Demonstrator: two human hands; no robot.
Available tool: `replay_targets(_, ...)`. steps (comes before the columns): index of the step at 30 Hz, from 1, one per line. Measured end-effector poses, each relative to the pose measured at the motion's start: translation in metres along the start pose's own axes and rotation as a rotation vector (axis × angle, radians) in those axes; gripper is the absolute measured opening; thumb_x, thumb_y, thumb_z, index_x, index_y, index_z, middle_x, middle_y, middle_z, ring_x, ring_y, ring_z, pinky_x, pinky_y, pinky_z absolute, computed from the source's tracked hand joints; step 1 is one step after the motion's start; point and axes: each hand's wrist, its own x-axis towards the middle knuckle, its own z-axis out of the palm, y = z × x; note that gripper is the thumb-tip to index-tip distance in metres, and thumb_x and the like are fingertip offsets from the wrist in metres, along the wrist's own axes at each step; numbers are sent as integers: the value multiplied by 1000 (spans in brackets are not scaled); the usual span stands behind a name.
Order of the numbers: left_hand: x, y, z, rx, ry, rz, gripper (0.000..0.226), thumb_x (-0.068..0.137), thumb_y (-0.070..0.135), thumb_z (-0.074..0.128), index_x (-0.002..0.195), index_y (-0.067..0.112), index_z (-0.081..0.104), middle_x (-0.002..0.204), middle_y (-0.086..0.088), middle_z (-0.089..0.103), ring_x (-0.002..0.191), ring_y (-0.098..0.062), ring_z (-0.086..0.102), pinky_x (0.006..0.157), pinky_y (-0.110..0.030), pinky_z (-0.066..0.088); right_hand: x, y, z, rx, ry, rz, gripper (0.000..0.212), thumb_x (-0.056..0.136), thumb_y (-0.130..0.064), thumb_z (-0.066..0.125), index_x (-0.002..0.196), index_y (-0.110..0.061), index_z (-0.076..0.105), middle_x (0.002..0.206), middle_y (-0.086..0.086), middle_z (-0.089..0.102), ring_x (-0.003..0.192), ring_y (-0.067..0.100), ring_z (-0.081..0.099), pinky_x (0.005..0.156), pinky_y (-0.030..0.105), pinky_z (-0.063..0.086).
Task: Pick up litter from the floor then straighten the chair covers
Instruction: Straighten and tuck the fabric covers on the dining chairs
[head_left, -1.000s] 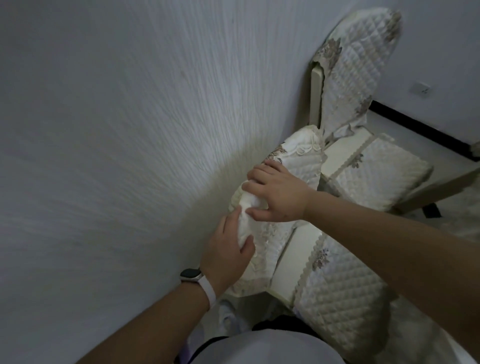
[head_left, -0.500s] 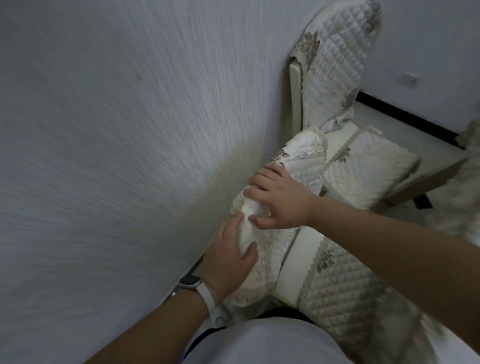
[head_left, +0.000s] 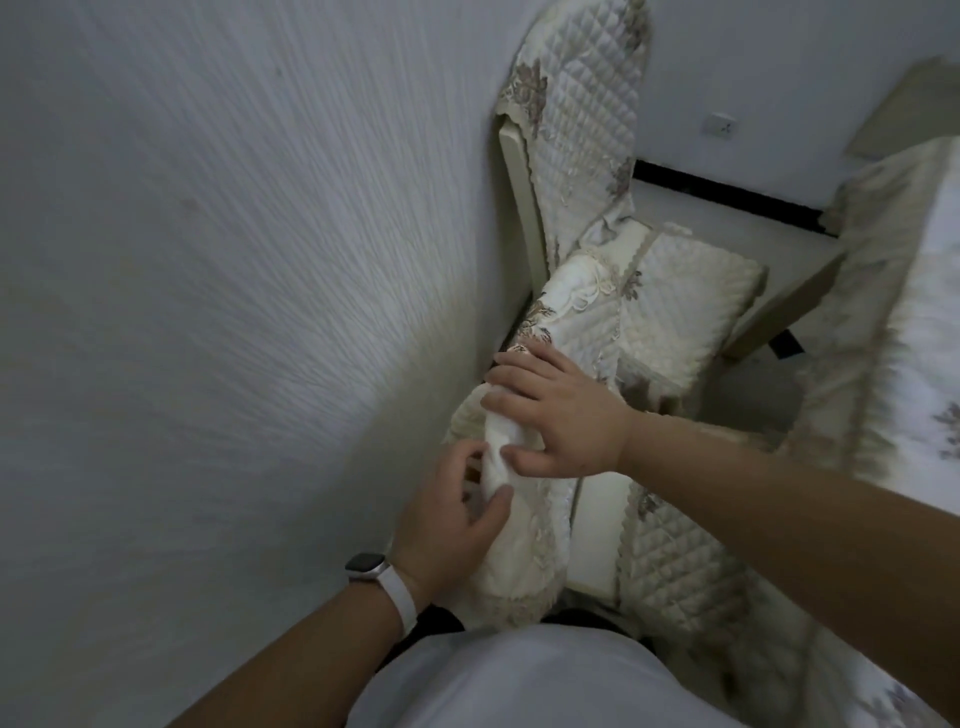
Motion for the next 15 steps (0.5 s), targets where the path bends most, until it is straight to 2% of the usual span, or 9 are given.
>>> replay_targets(2, 16, -6, -13, 73, -28, 163, 28, 88, 41, 64, 113, 35, 52, 115, 19, 57, 101, 6, 57, 81, -16, 49, -4, -9, 0, -6, -18, 89, 55, 85, -49, 60, 128, -16, 58, 138, 10, 52, 138, 31, 38, 115, 50, 24)
replay_targets(4, 39, -13, -28, 149, -82, 361, 36, 88, 41, 60, 118, 22, 56, 128, 14, 52, 113, 4, 52, 91, -13, 44, -8, -23, 0, 1, 14, 199, 55, 85, -45, 60, 132, -15, 56, 143, 13, 49, 139, 32, 36, 113, 48, 29)
replay_targets(9, 99, -26, -57, 316, -256, 751, 55, 91, 39, 57, 135, 7, 54, 145, -6, 48, 131, -19, 49, 106, -35, 43, -15, -67, 10, -13, 145, 554, 55, 87, -38, 60, 132, -7, 56, 140, 18, 49, 128, 33, 47, 101, 45, 44)
replay_targets(11, 120, -26, -60, 368, -315, 885, 58, 91, 41, 57, 138, 6, 52, 147, -10, 47, 131, -24, 49, 106, -41, 44, -15, -84, 14, -7, 177, 689, 57, 87, -40, 58, 132, -5, 55, 136, 18, 51, 118, 31, 54, 94, 41, 48)
replay_targets(15, 161, -18, -59, 458, -419, 1094, 59, 90, 46, 55, 137, 11, 49, 146, -14, 45, 130, -32, 48, 99, -51, 46, -9, -120, 22, -7, 224, 929, 61, 87, -45, 58, 134, -7, 50, 128, 9, 54, 108, 24, 58, 85, 38, 53)
